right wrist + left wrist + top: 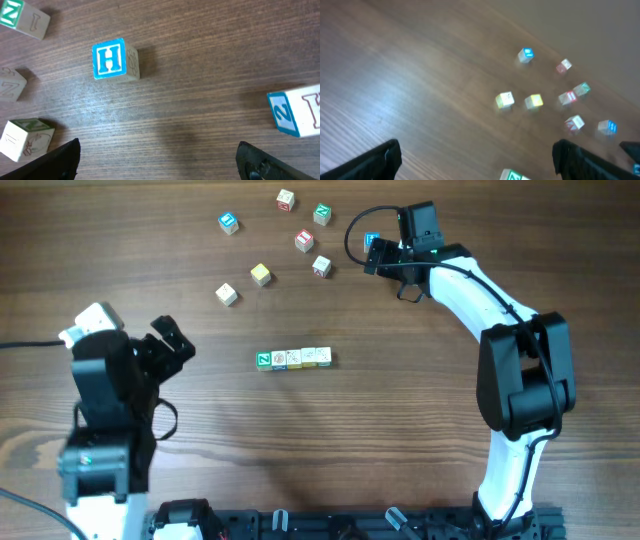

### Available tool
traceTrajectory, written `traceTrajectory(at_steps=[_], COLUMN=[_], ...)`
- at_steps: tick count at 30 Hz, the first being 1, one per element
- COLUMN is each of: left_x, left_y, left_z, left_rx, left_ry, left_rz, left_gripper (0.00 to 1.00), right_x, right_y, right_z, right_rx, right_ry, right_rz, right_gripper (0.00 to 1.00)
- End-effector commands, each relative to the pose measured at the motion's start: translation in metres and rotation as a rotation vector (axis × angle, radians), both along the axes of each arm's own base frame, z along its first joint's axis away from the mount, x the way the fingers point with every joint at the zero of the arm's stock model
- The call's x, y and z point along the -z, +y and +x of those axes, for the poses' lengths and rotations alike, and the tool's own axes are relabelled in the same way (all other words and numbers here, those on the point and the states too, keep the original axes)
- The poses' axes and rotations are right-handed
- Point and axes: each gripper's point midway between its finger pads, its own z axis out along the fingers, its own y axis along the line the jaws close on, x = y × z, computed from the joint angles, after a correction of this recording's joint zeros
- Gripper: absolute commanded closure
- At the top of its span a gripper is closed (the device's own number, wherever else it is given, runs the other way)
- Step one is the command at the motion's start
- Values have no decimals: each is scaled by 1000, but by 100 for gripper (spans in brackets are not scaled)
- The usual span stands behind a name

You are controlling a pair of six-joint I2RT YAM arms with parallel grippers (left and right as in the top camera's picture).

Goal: Form a horizontal line

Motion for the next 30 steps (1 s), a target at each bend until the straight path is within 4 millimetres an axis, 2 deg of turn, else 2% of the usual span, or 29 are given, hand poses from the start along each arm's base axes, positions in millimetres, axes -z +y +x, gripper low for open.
traceTrajectory(at_steps=[1,3,7,10,13,16,17,20,23,27,29,30], left_x=[13,24,44,34,-2,-20,-19,7,11,13,23,35], left_y=[4,4,3,2,3,2,2,2,1,1,1,1], left_z=[4,1,-19,-23,-16,-23,-26,-38,-46,-48,-46,-43], left_rx=[-18,-18,-18,-18,-18,-19,-19,-19,-19,-19,-19,-19], left_ry=[-166,-259,-266,-311,-510,-641,-674,-738,-786,-813,-791,-766], left_rz=[16,20,21,23,33,40,42,45,48,49,48,47], left_gripper=[0,0,0,0,0,0,0,0,0,0,0,0], right_x=[4,4,4,4,4,4,4,4,4,4,4,4], right_y=[-2,-2,-2,-2,-2,-2,-2,-2,-2,-2,-2,-2], right_z=[1,1,1,1,1,1,1,1,1,1,1,1], right_rx=[1,1,1,1,1,1,1,1,1,1,1,1], right_ry=[0,0,0,0,0,0,0,0,0,0,0,-1], right_rz=[-22,-22,-22,-22,-22,-22,-22,-22,-22,-22,-23,-22], right_gripper=[0,0,0,0,0,0,0,0,0,0,0,0])
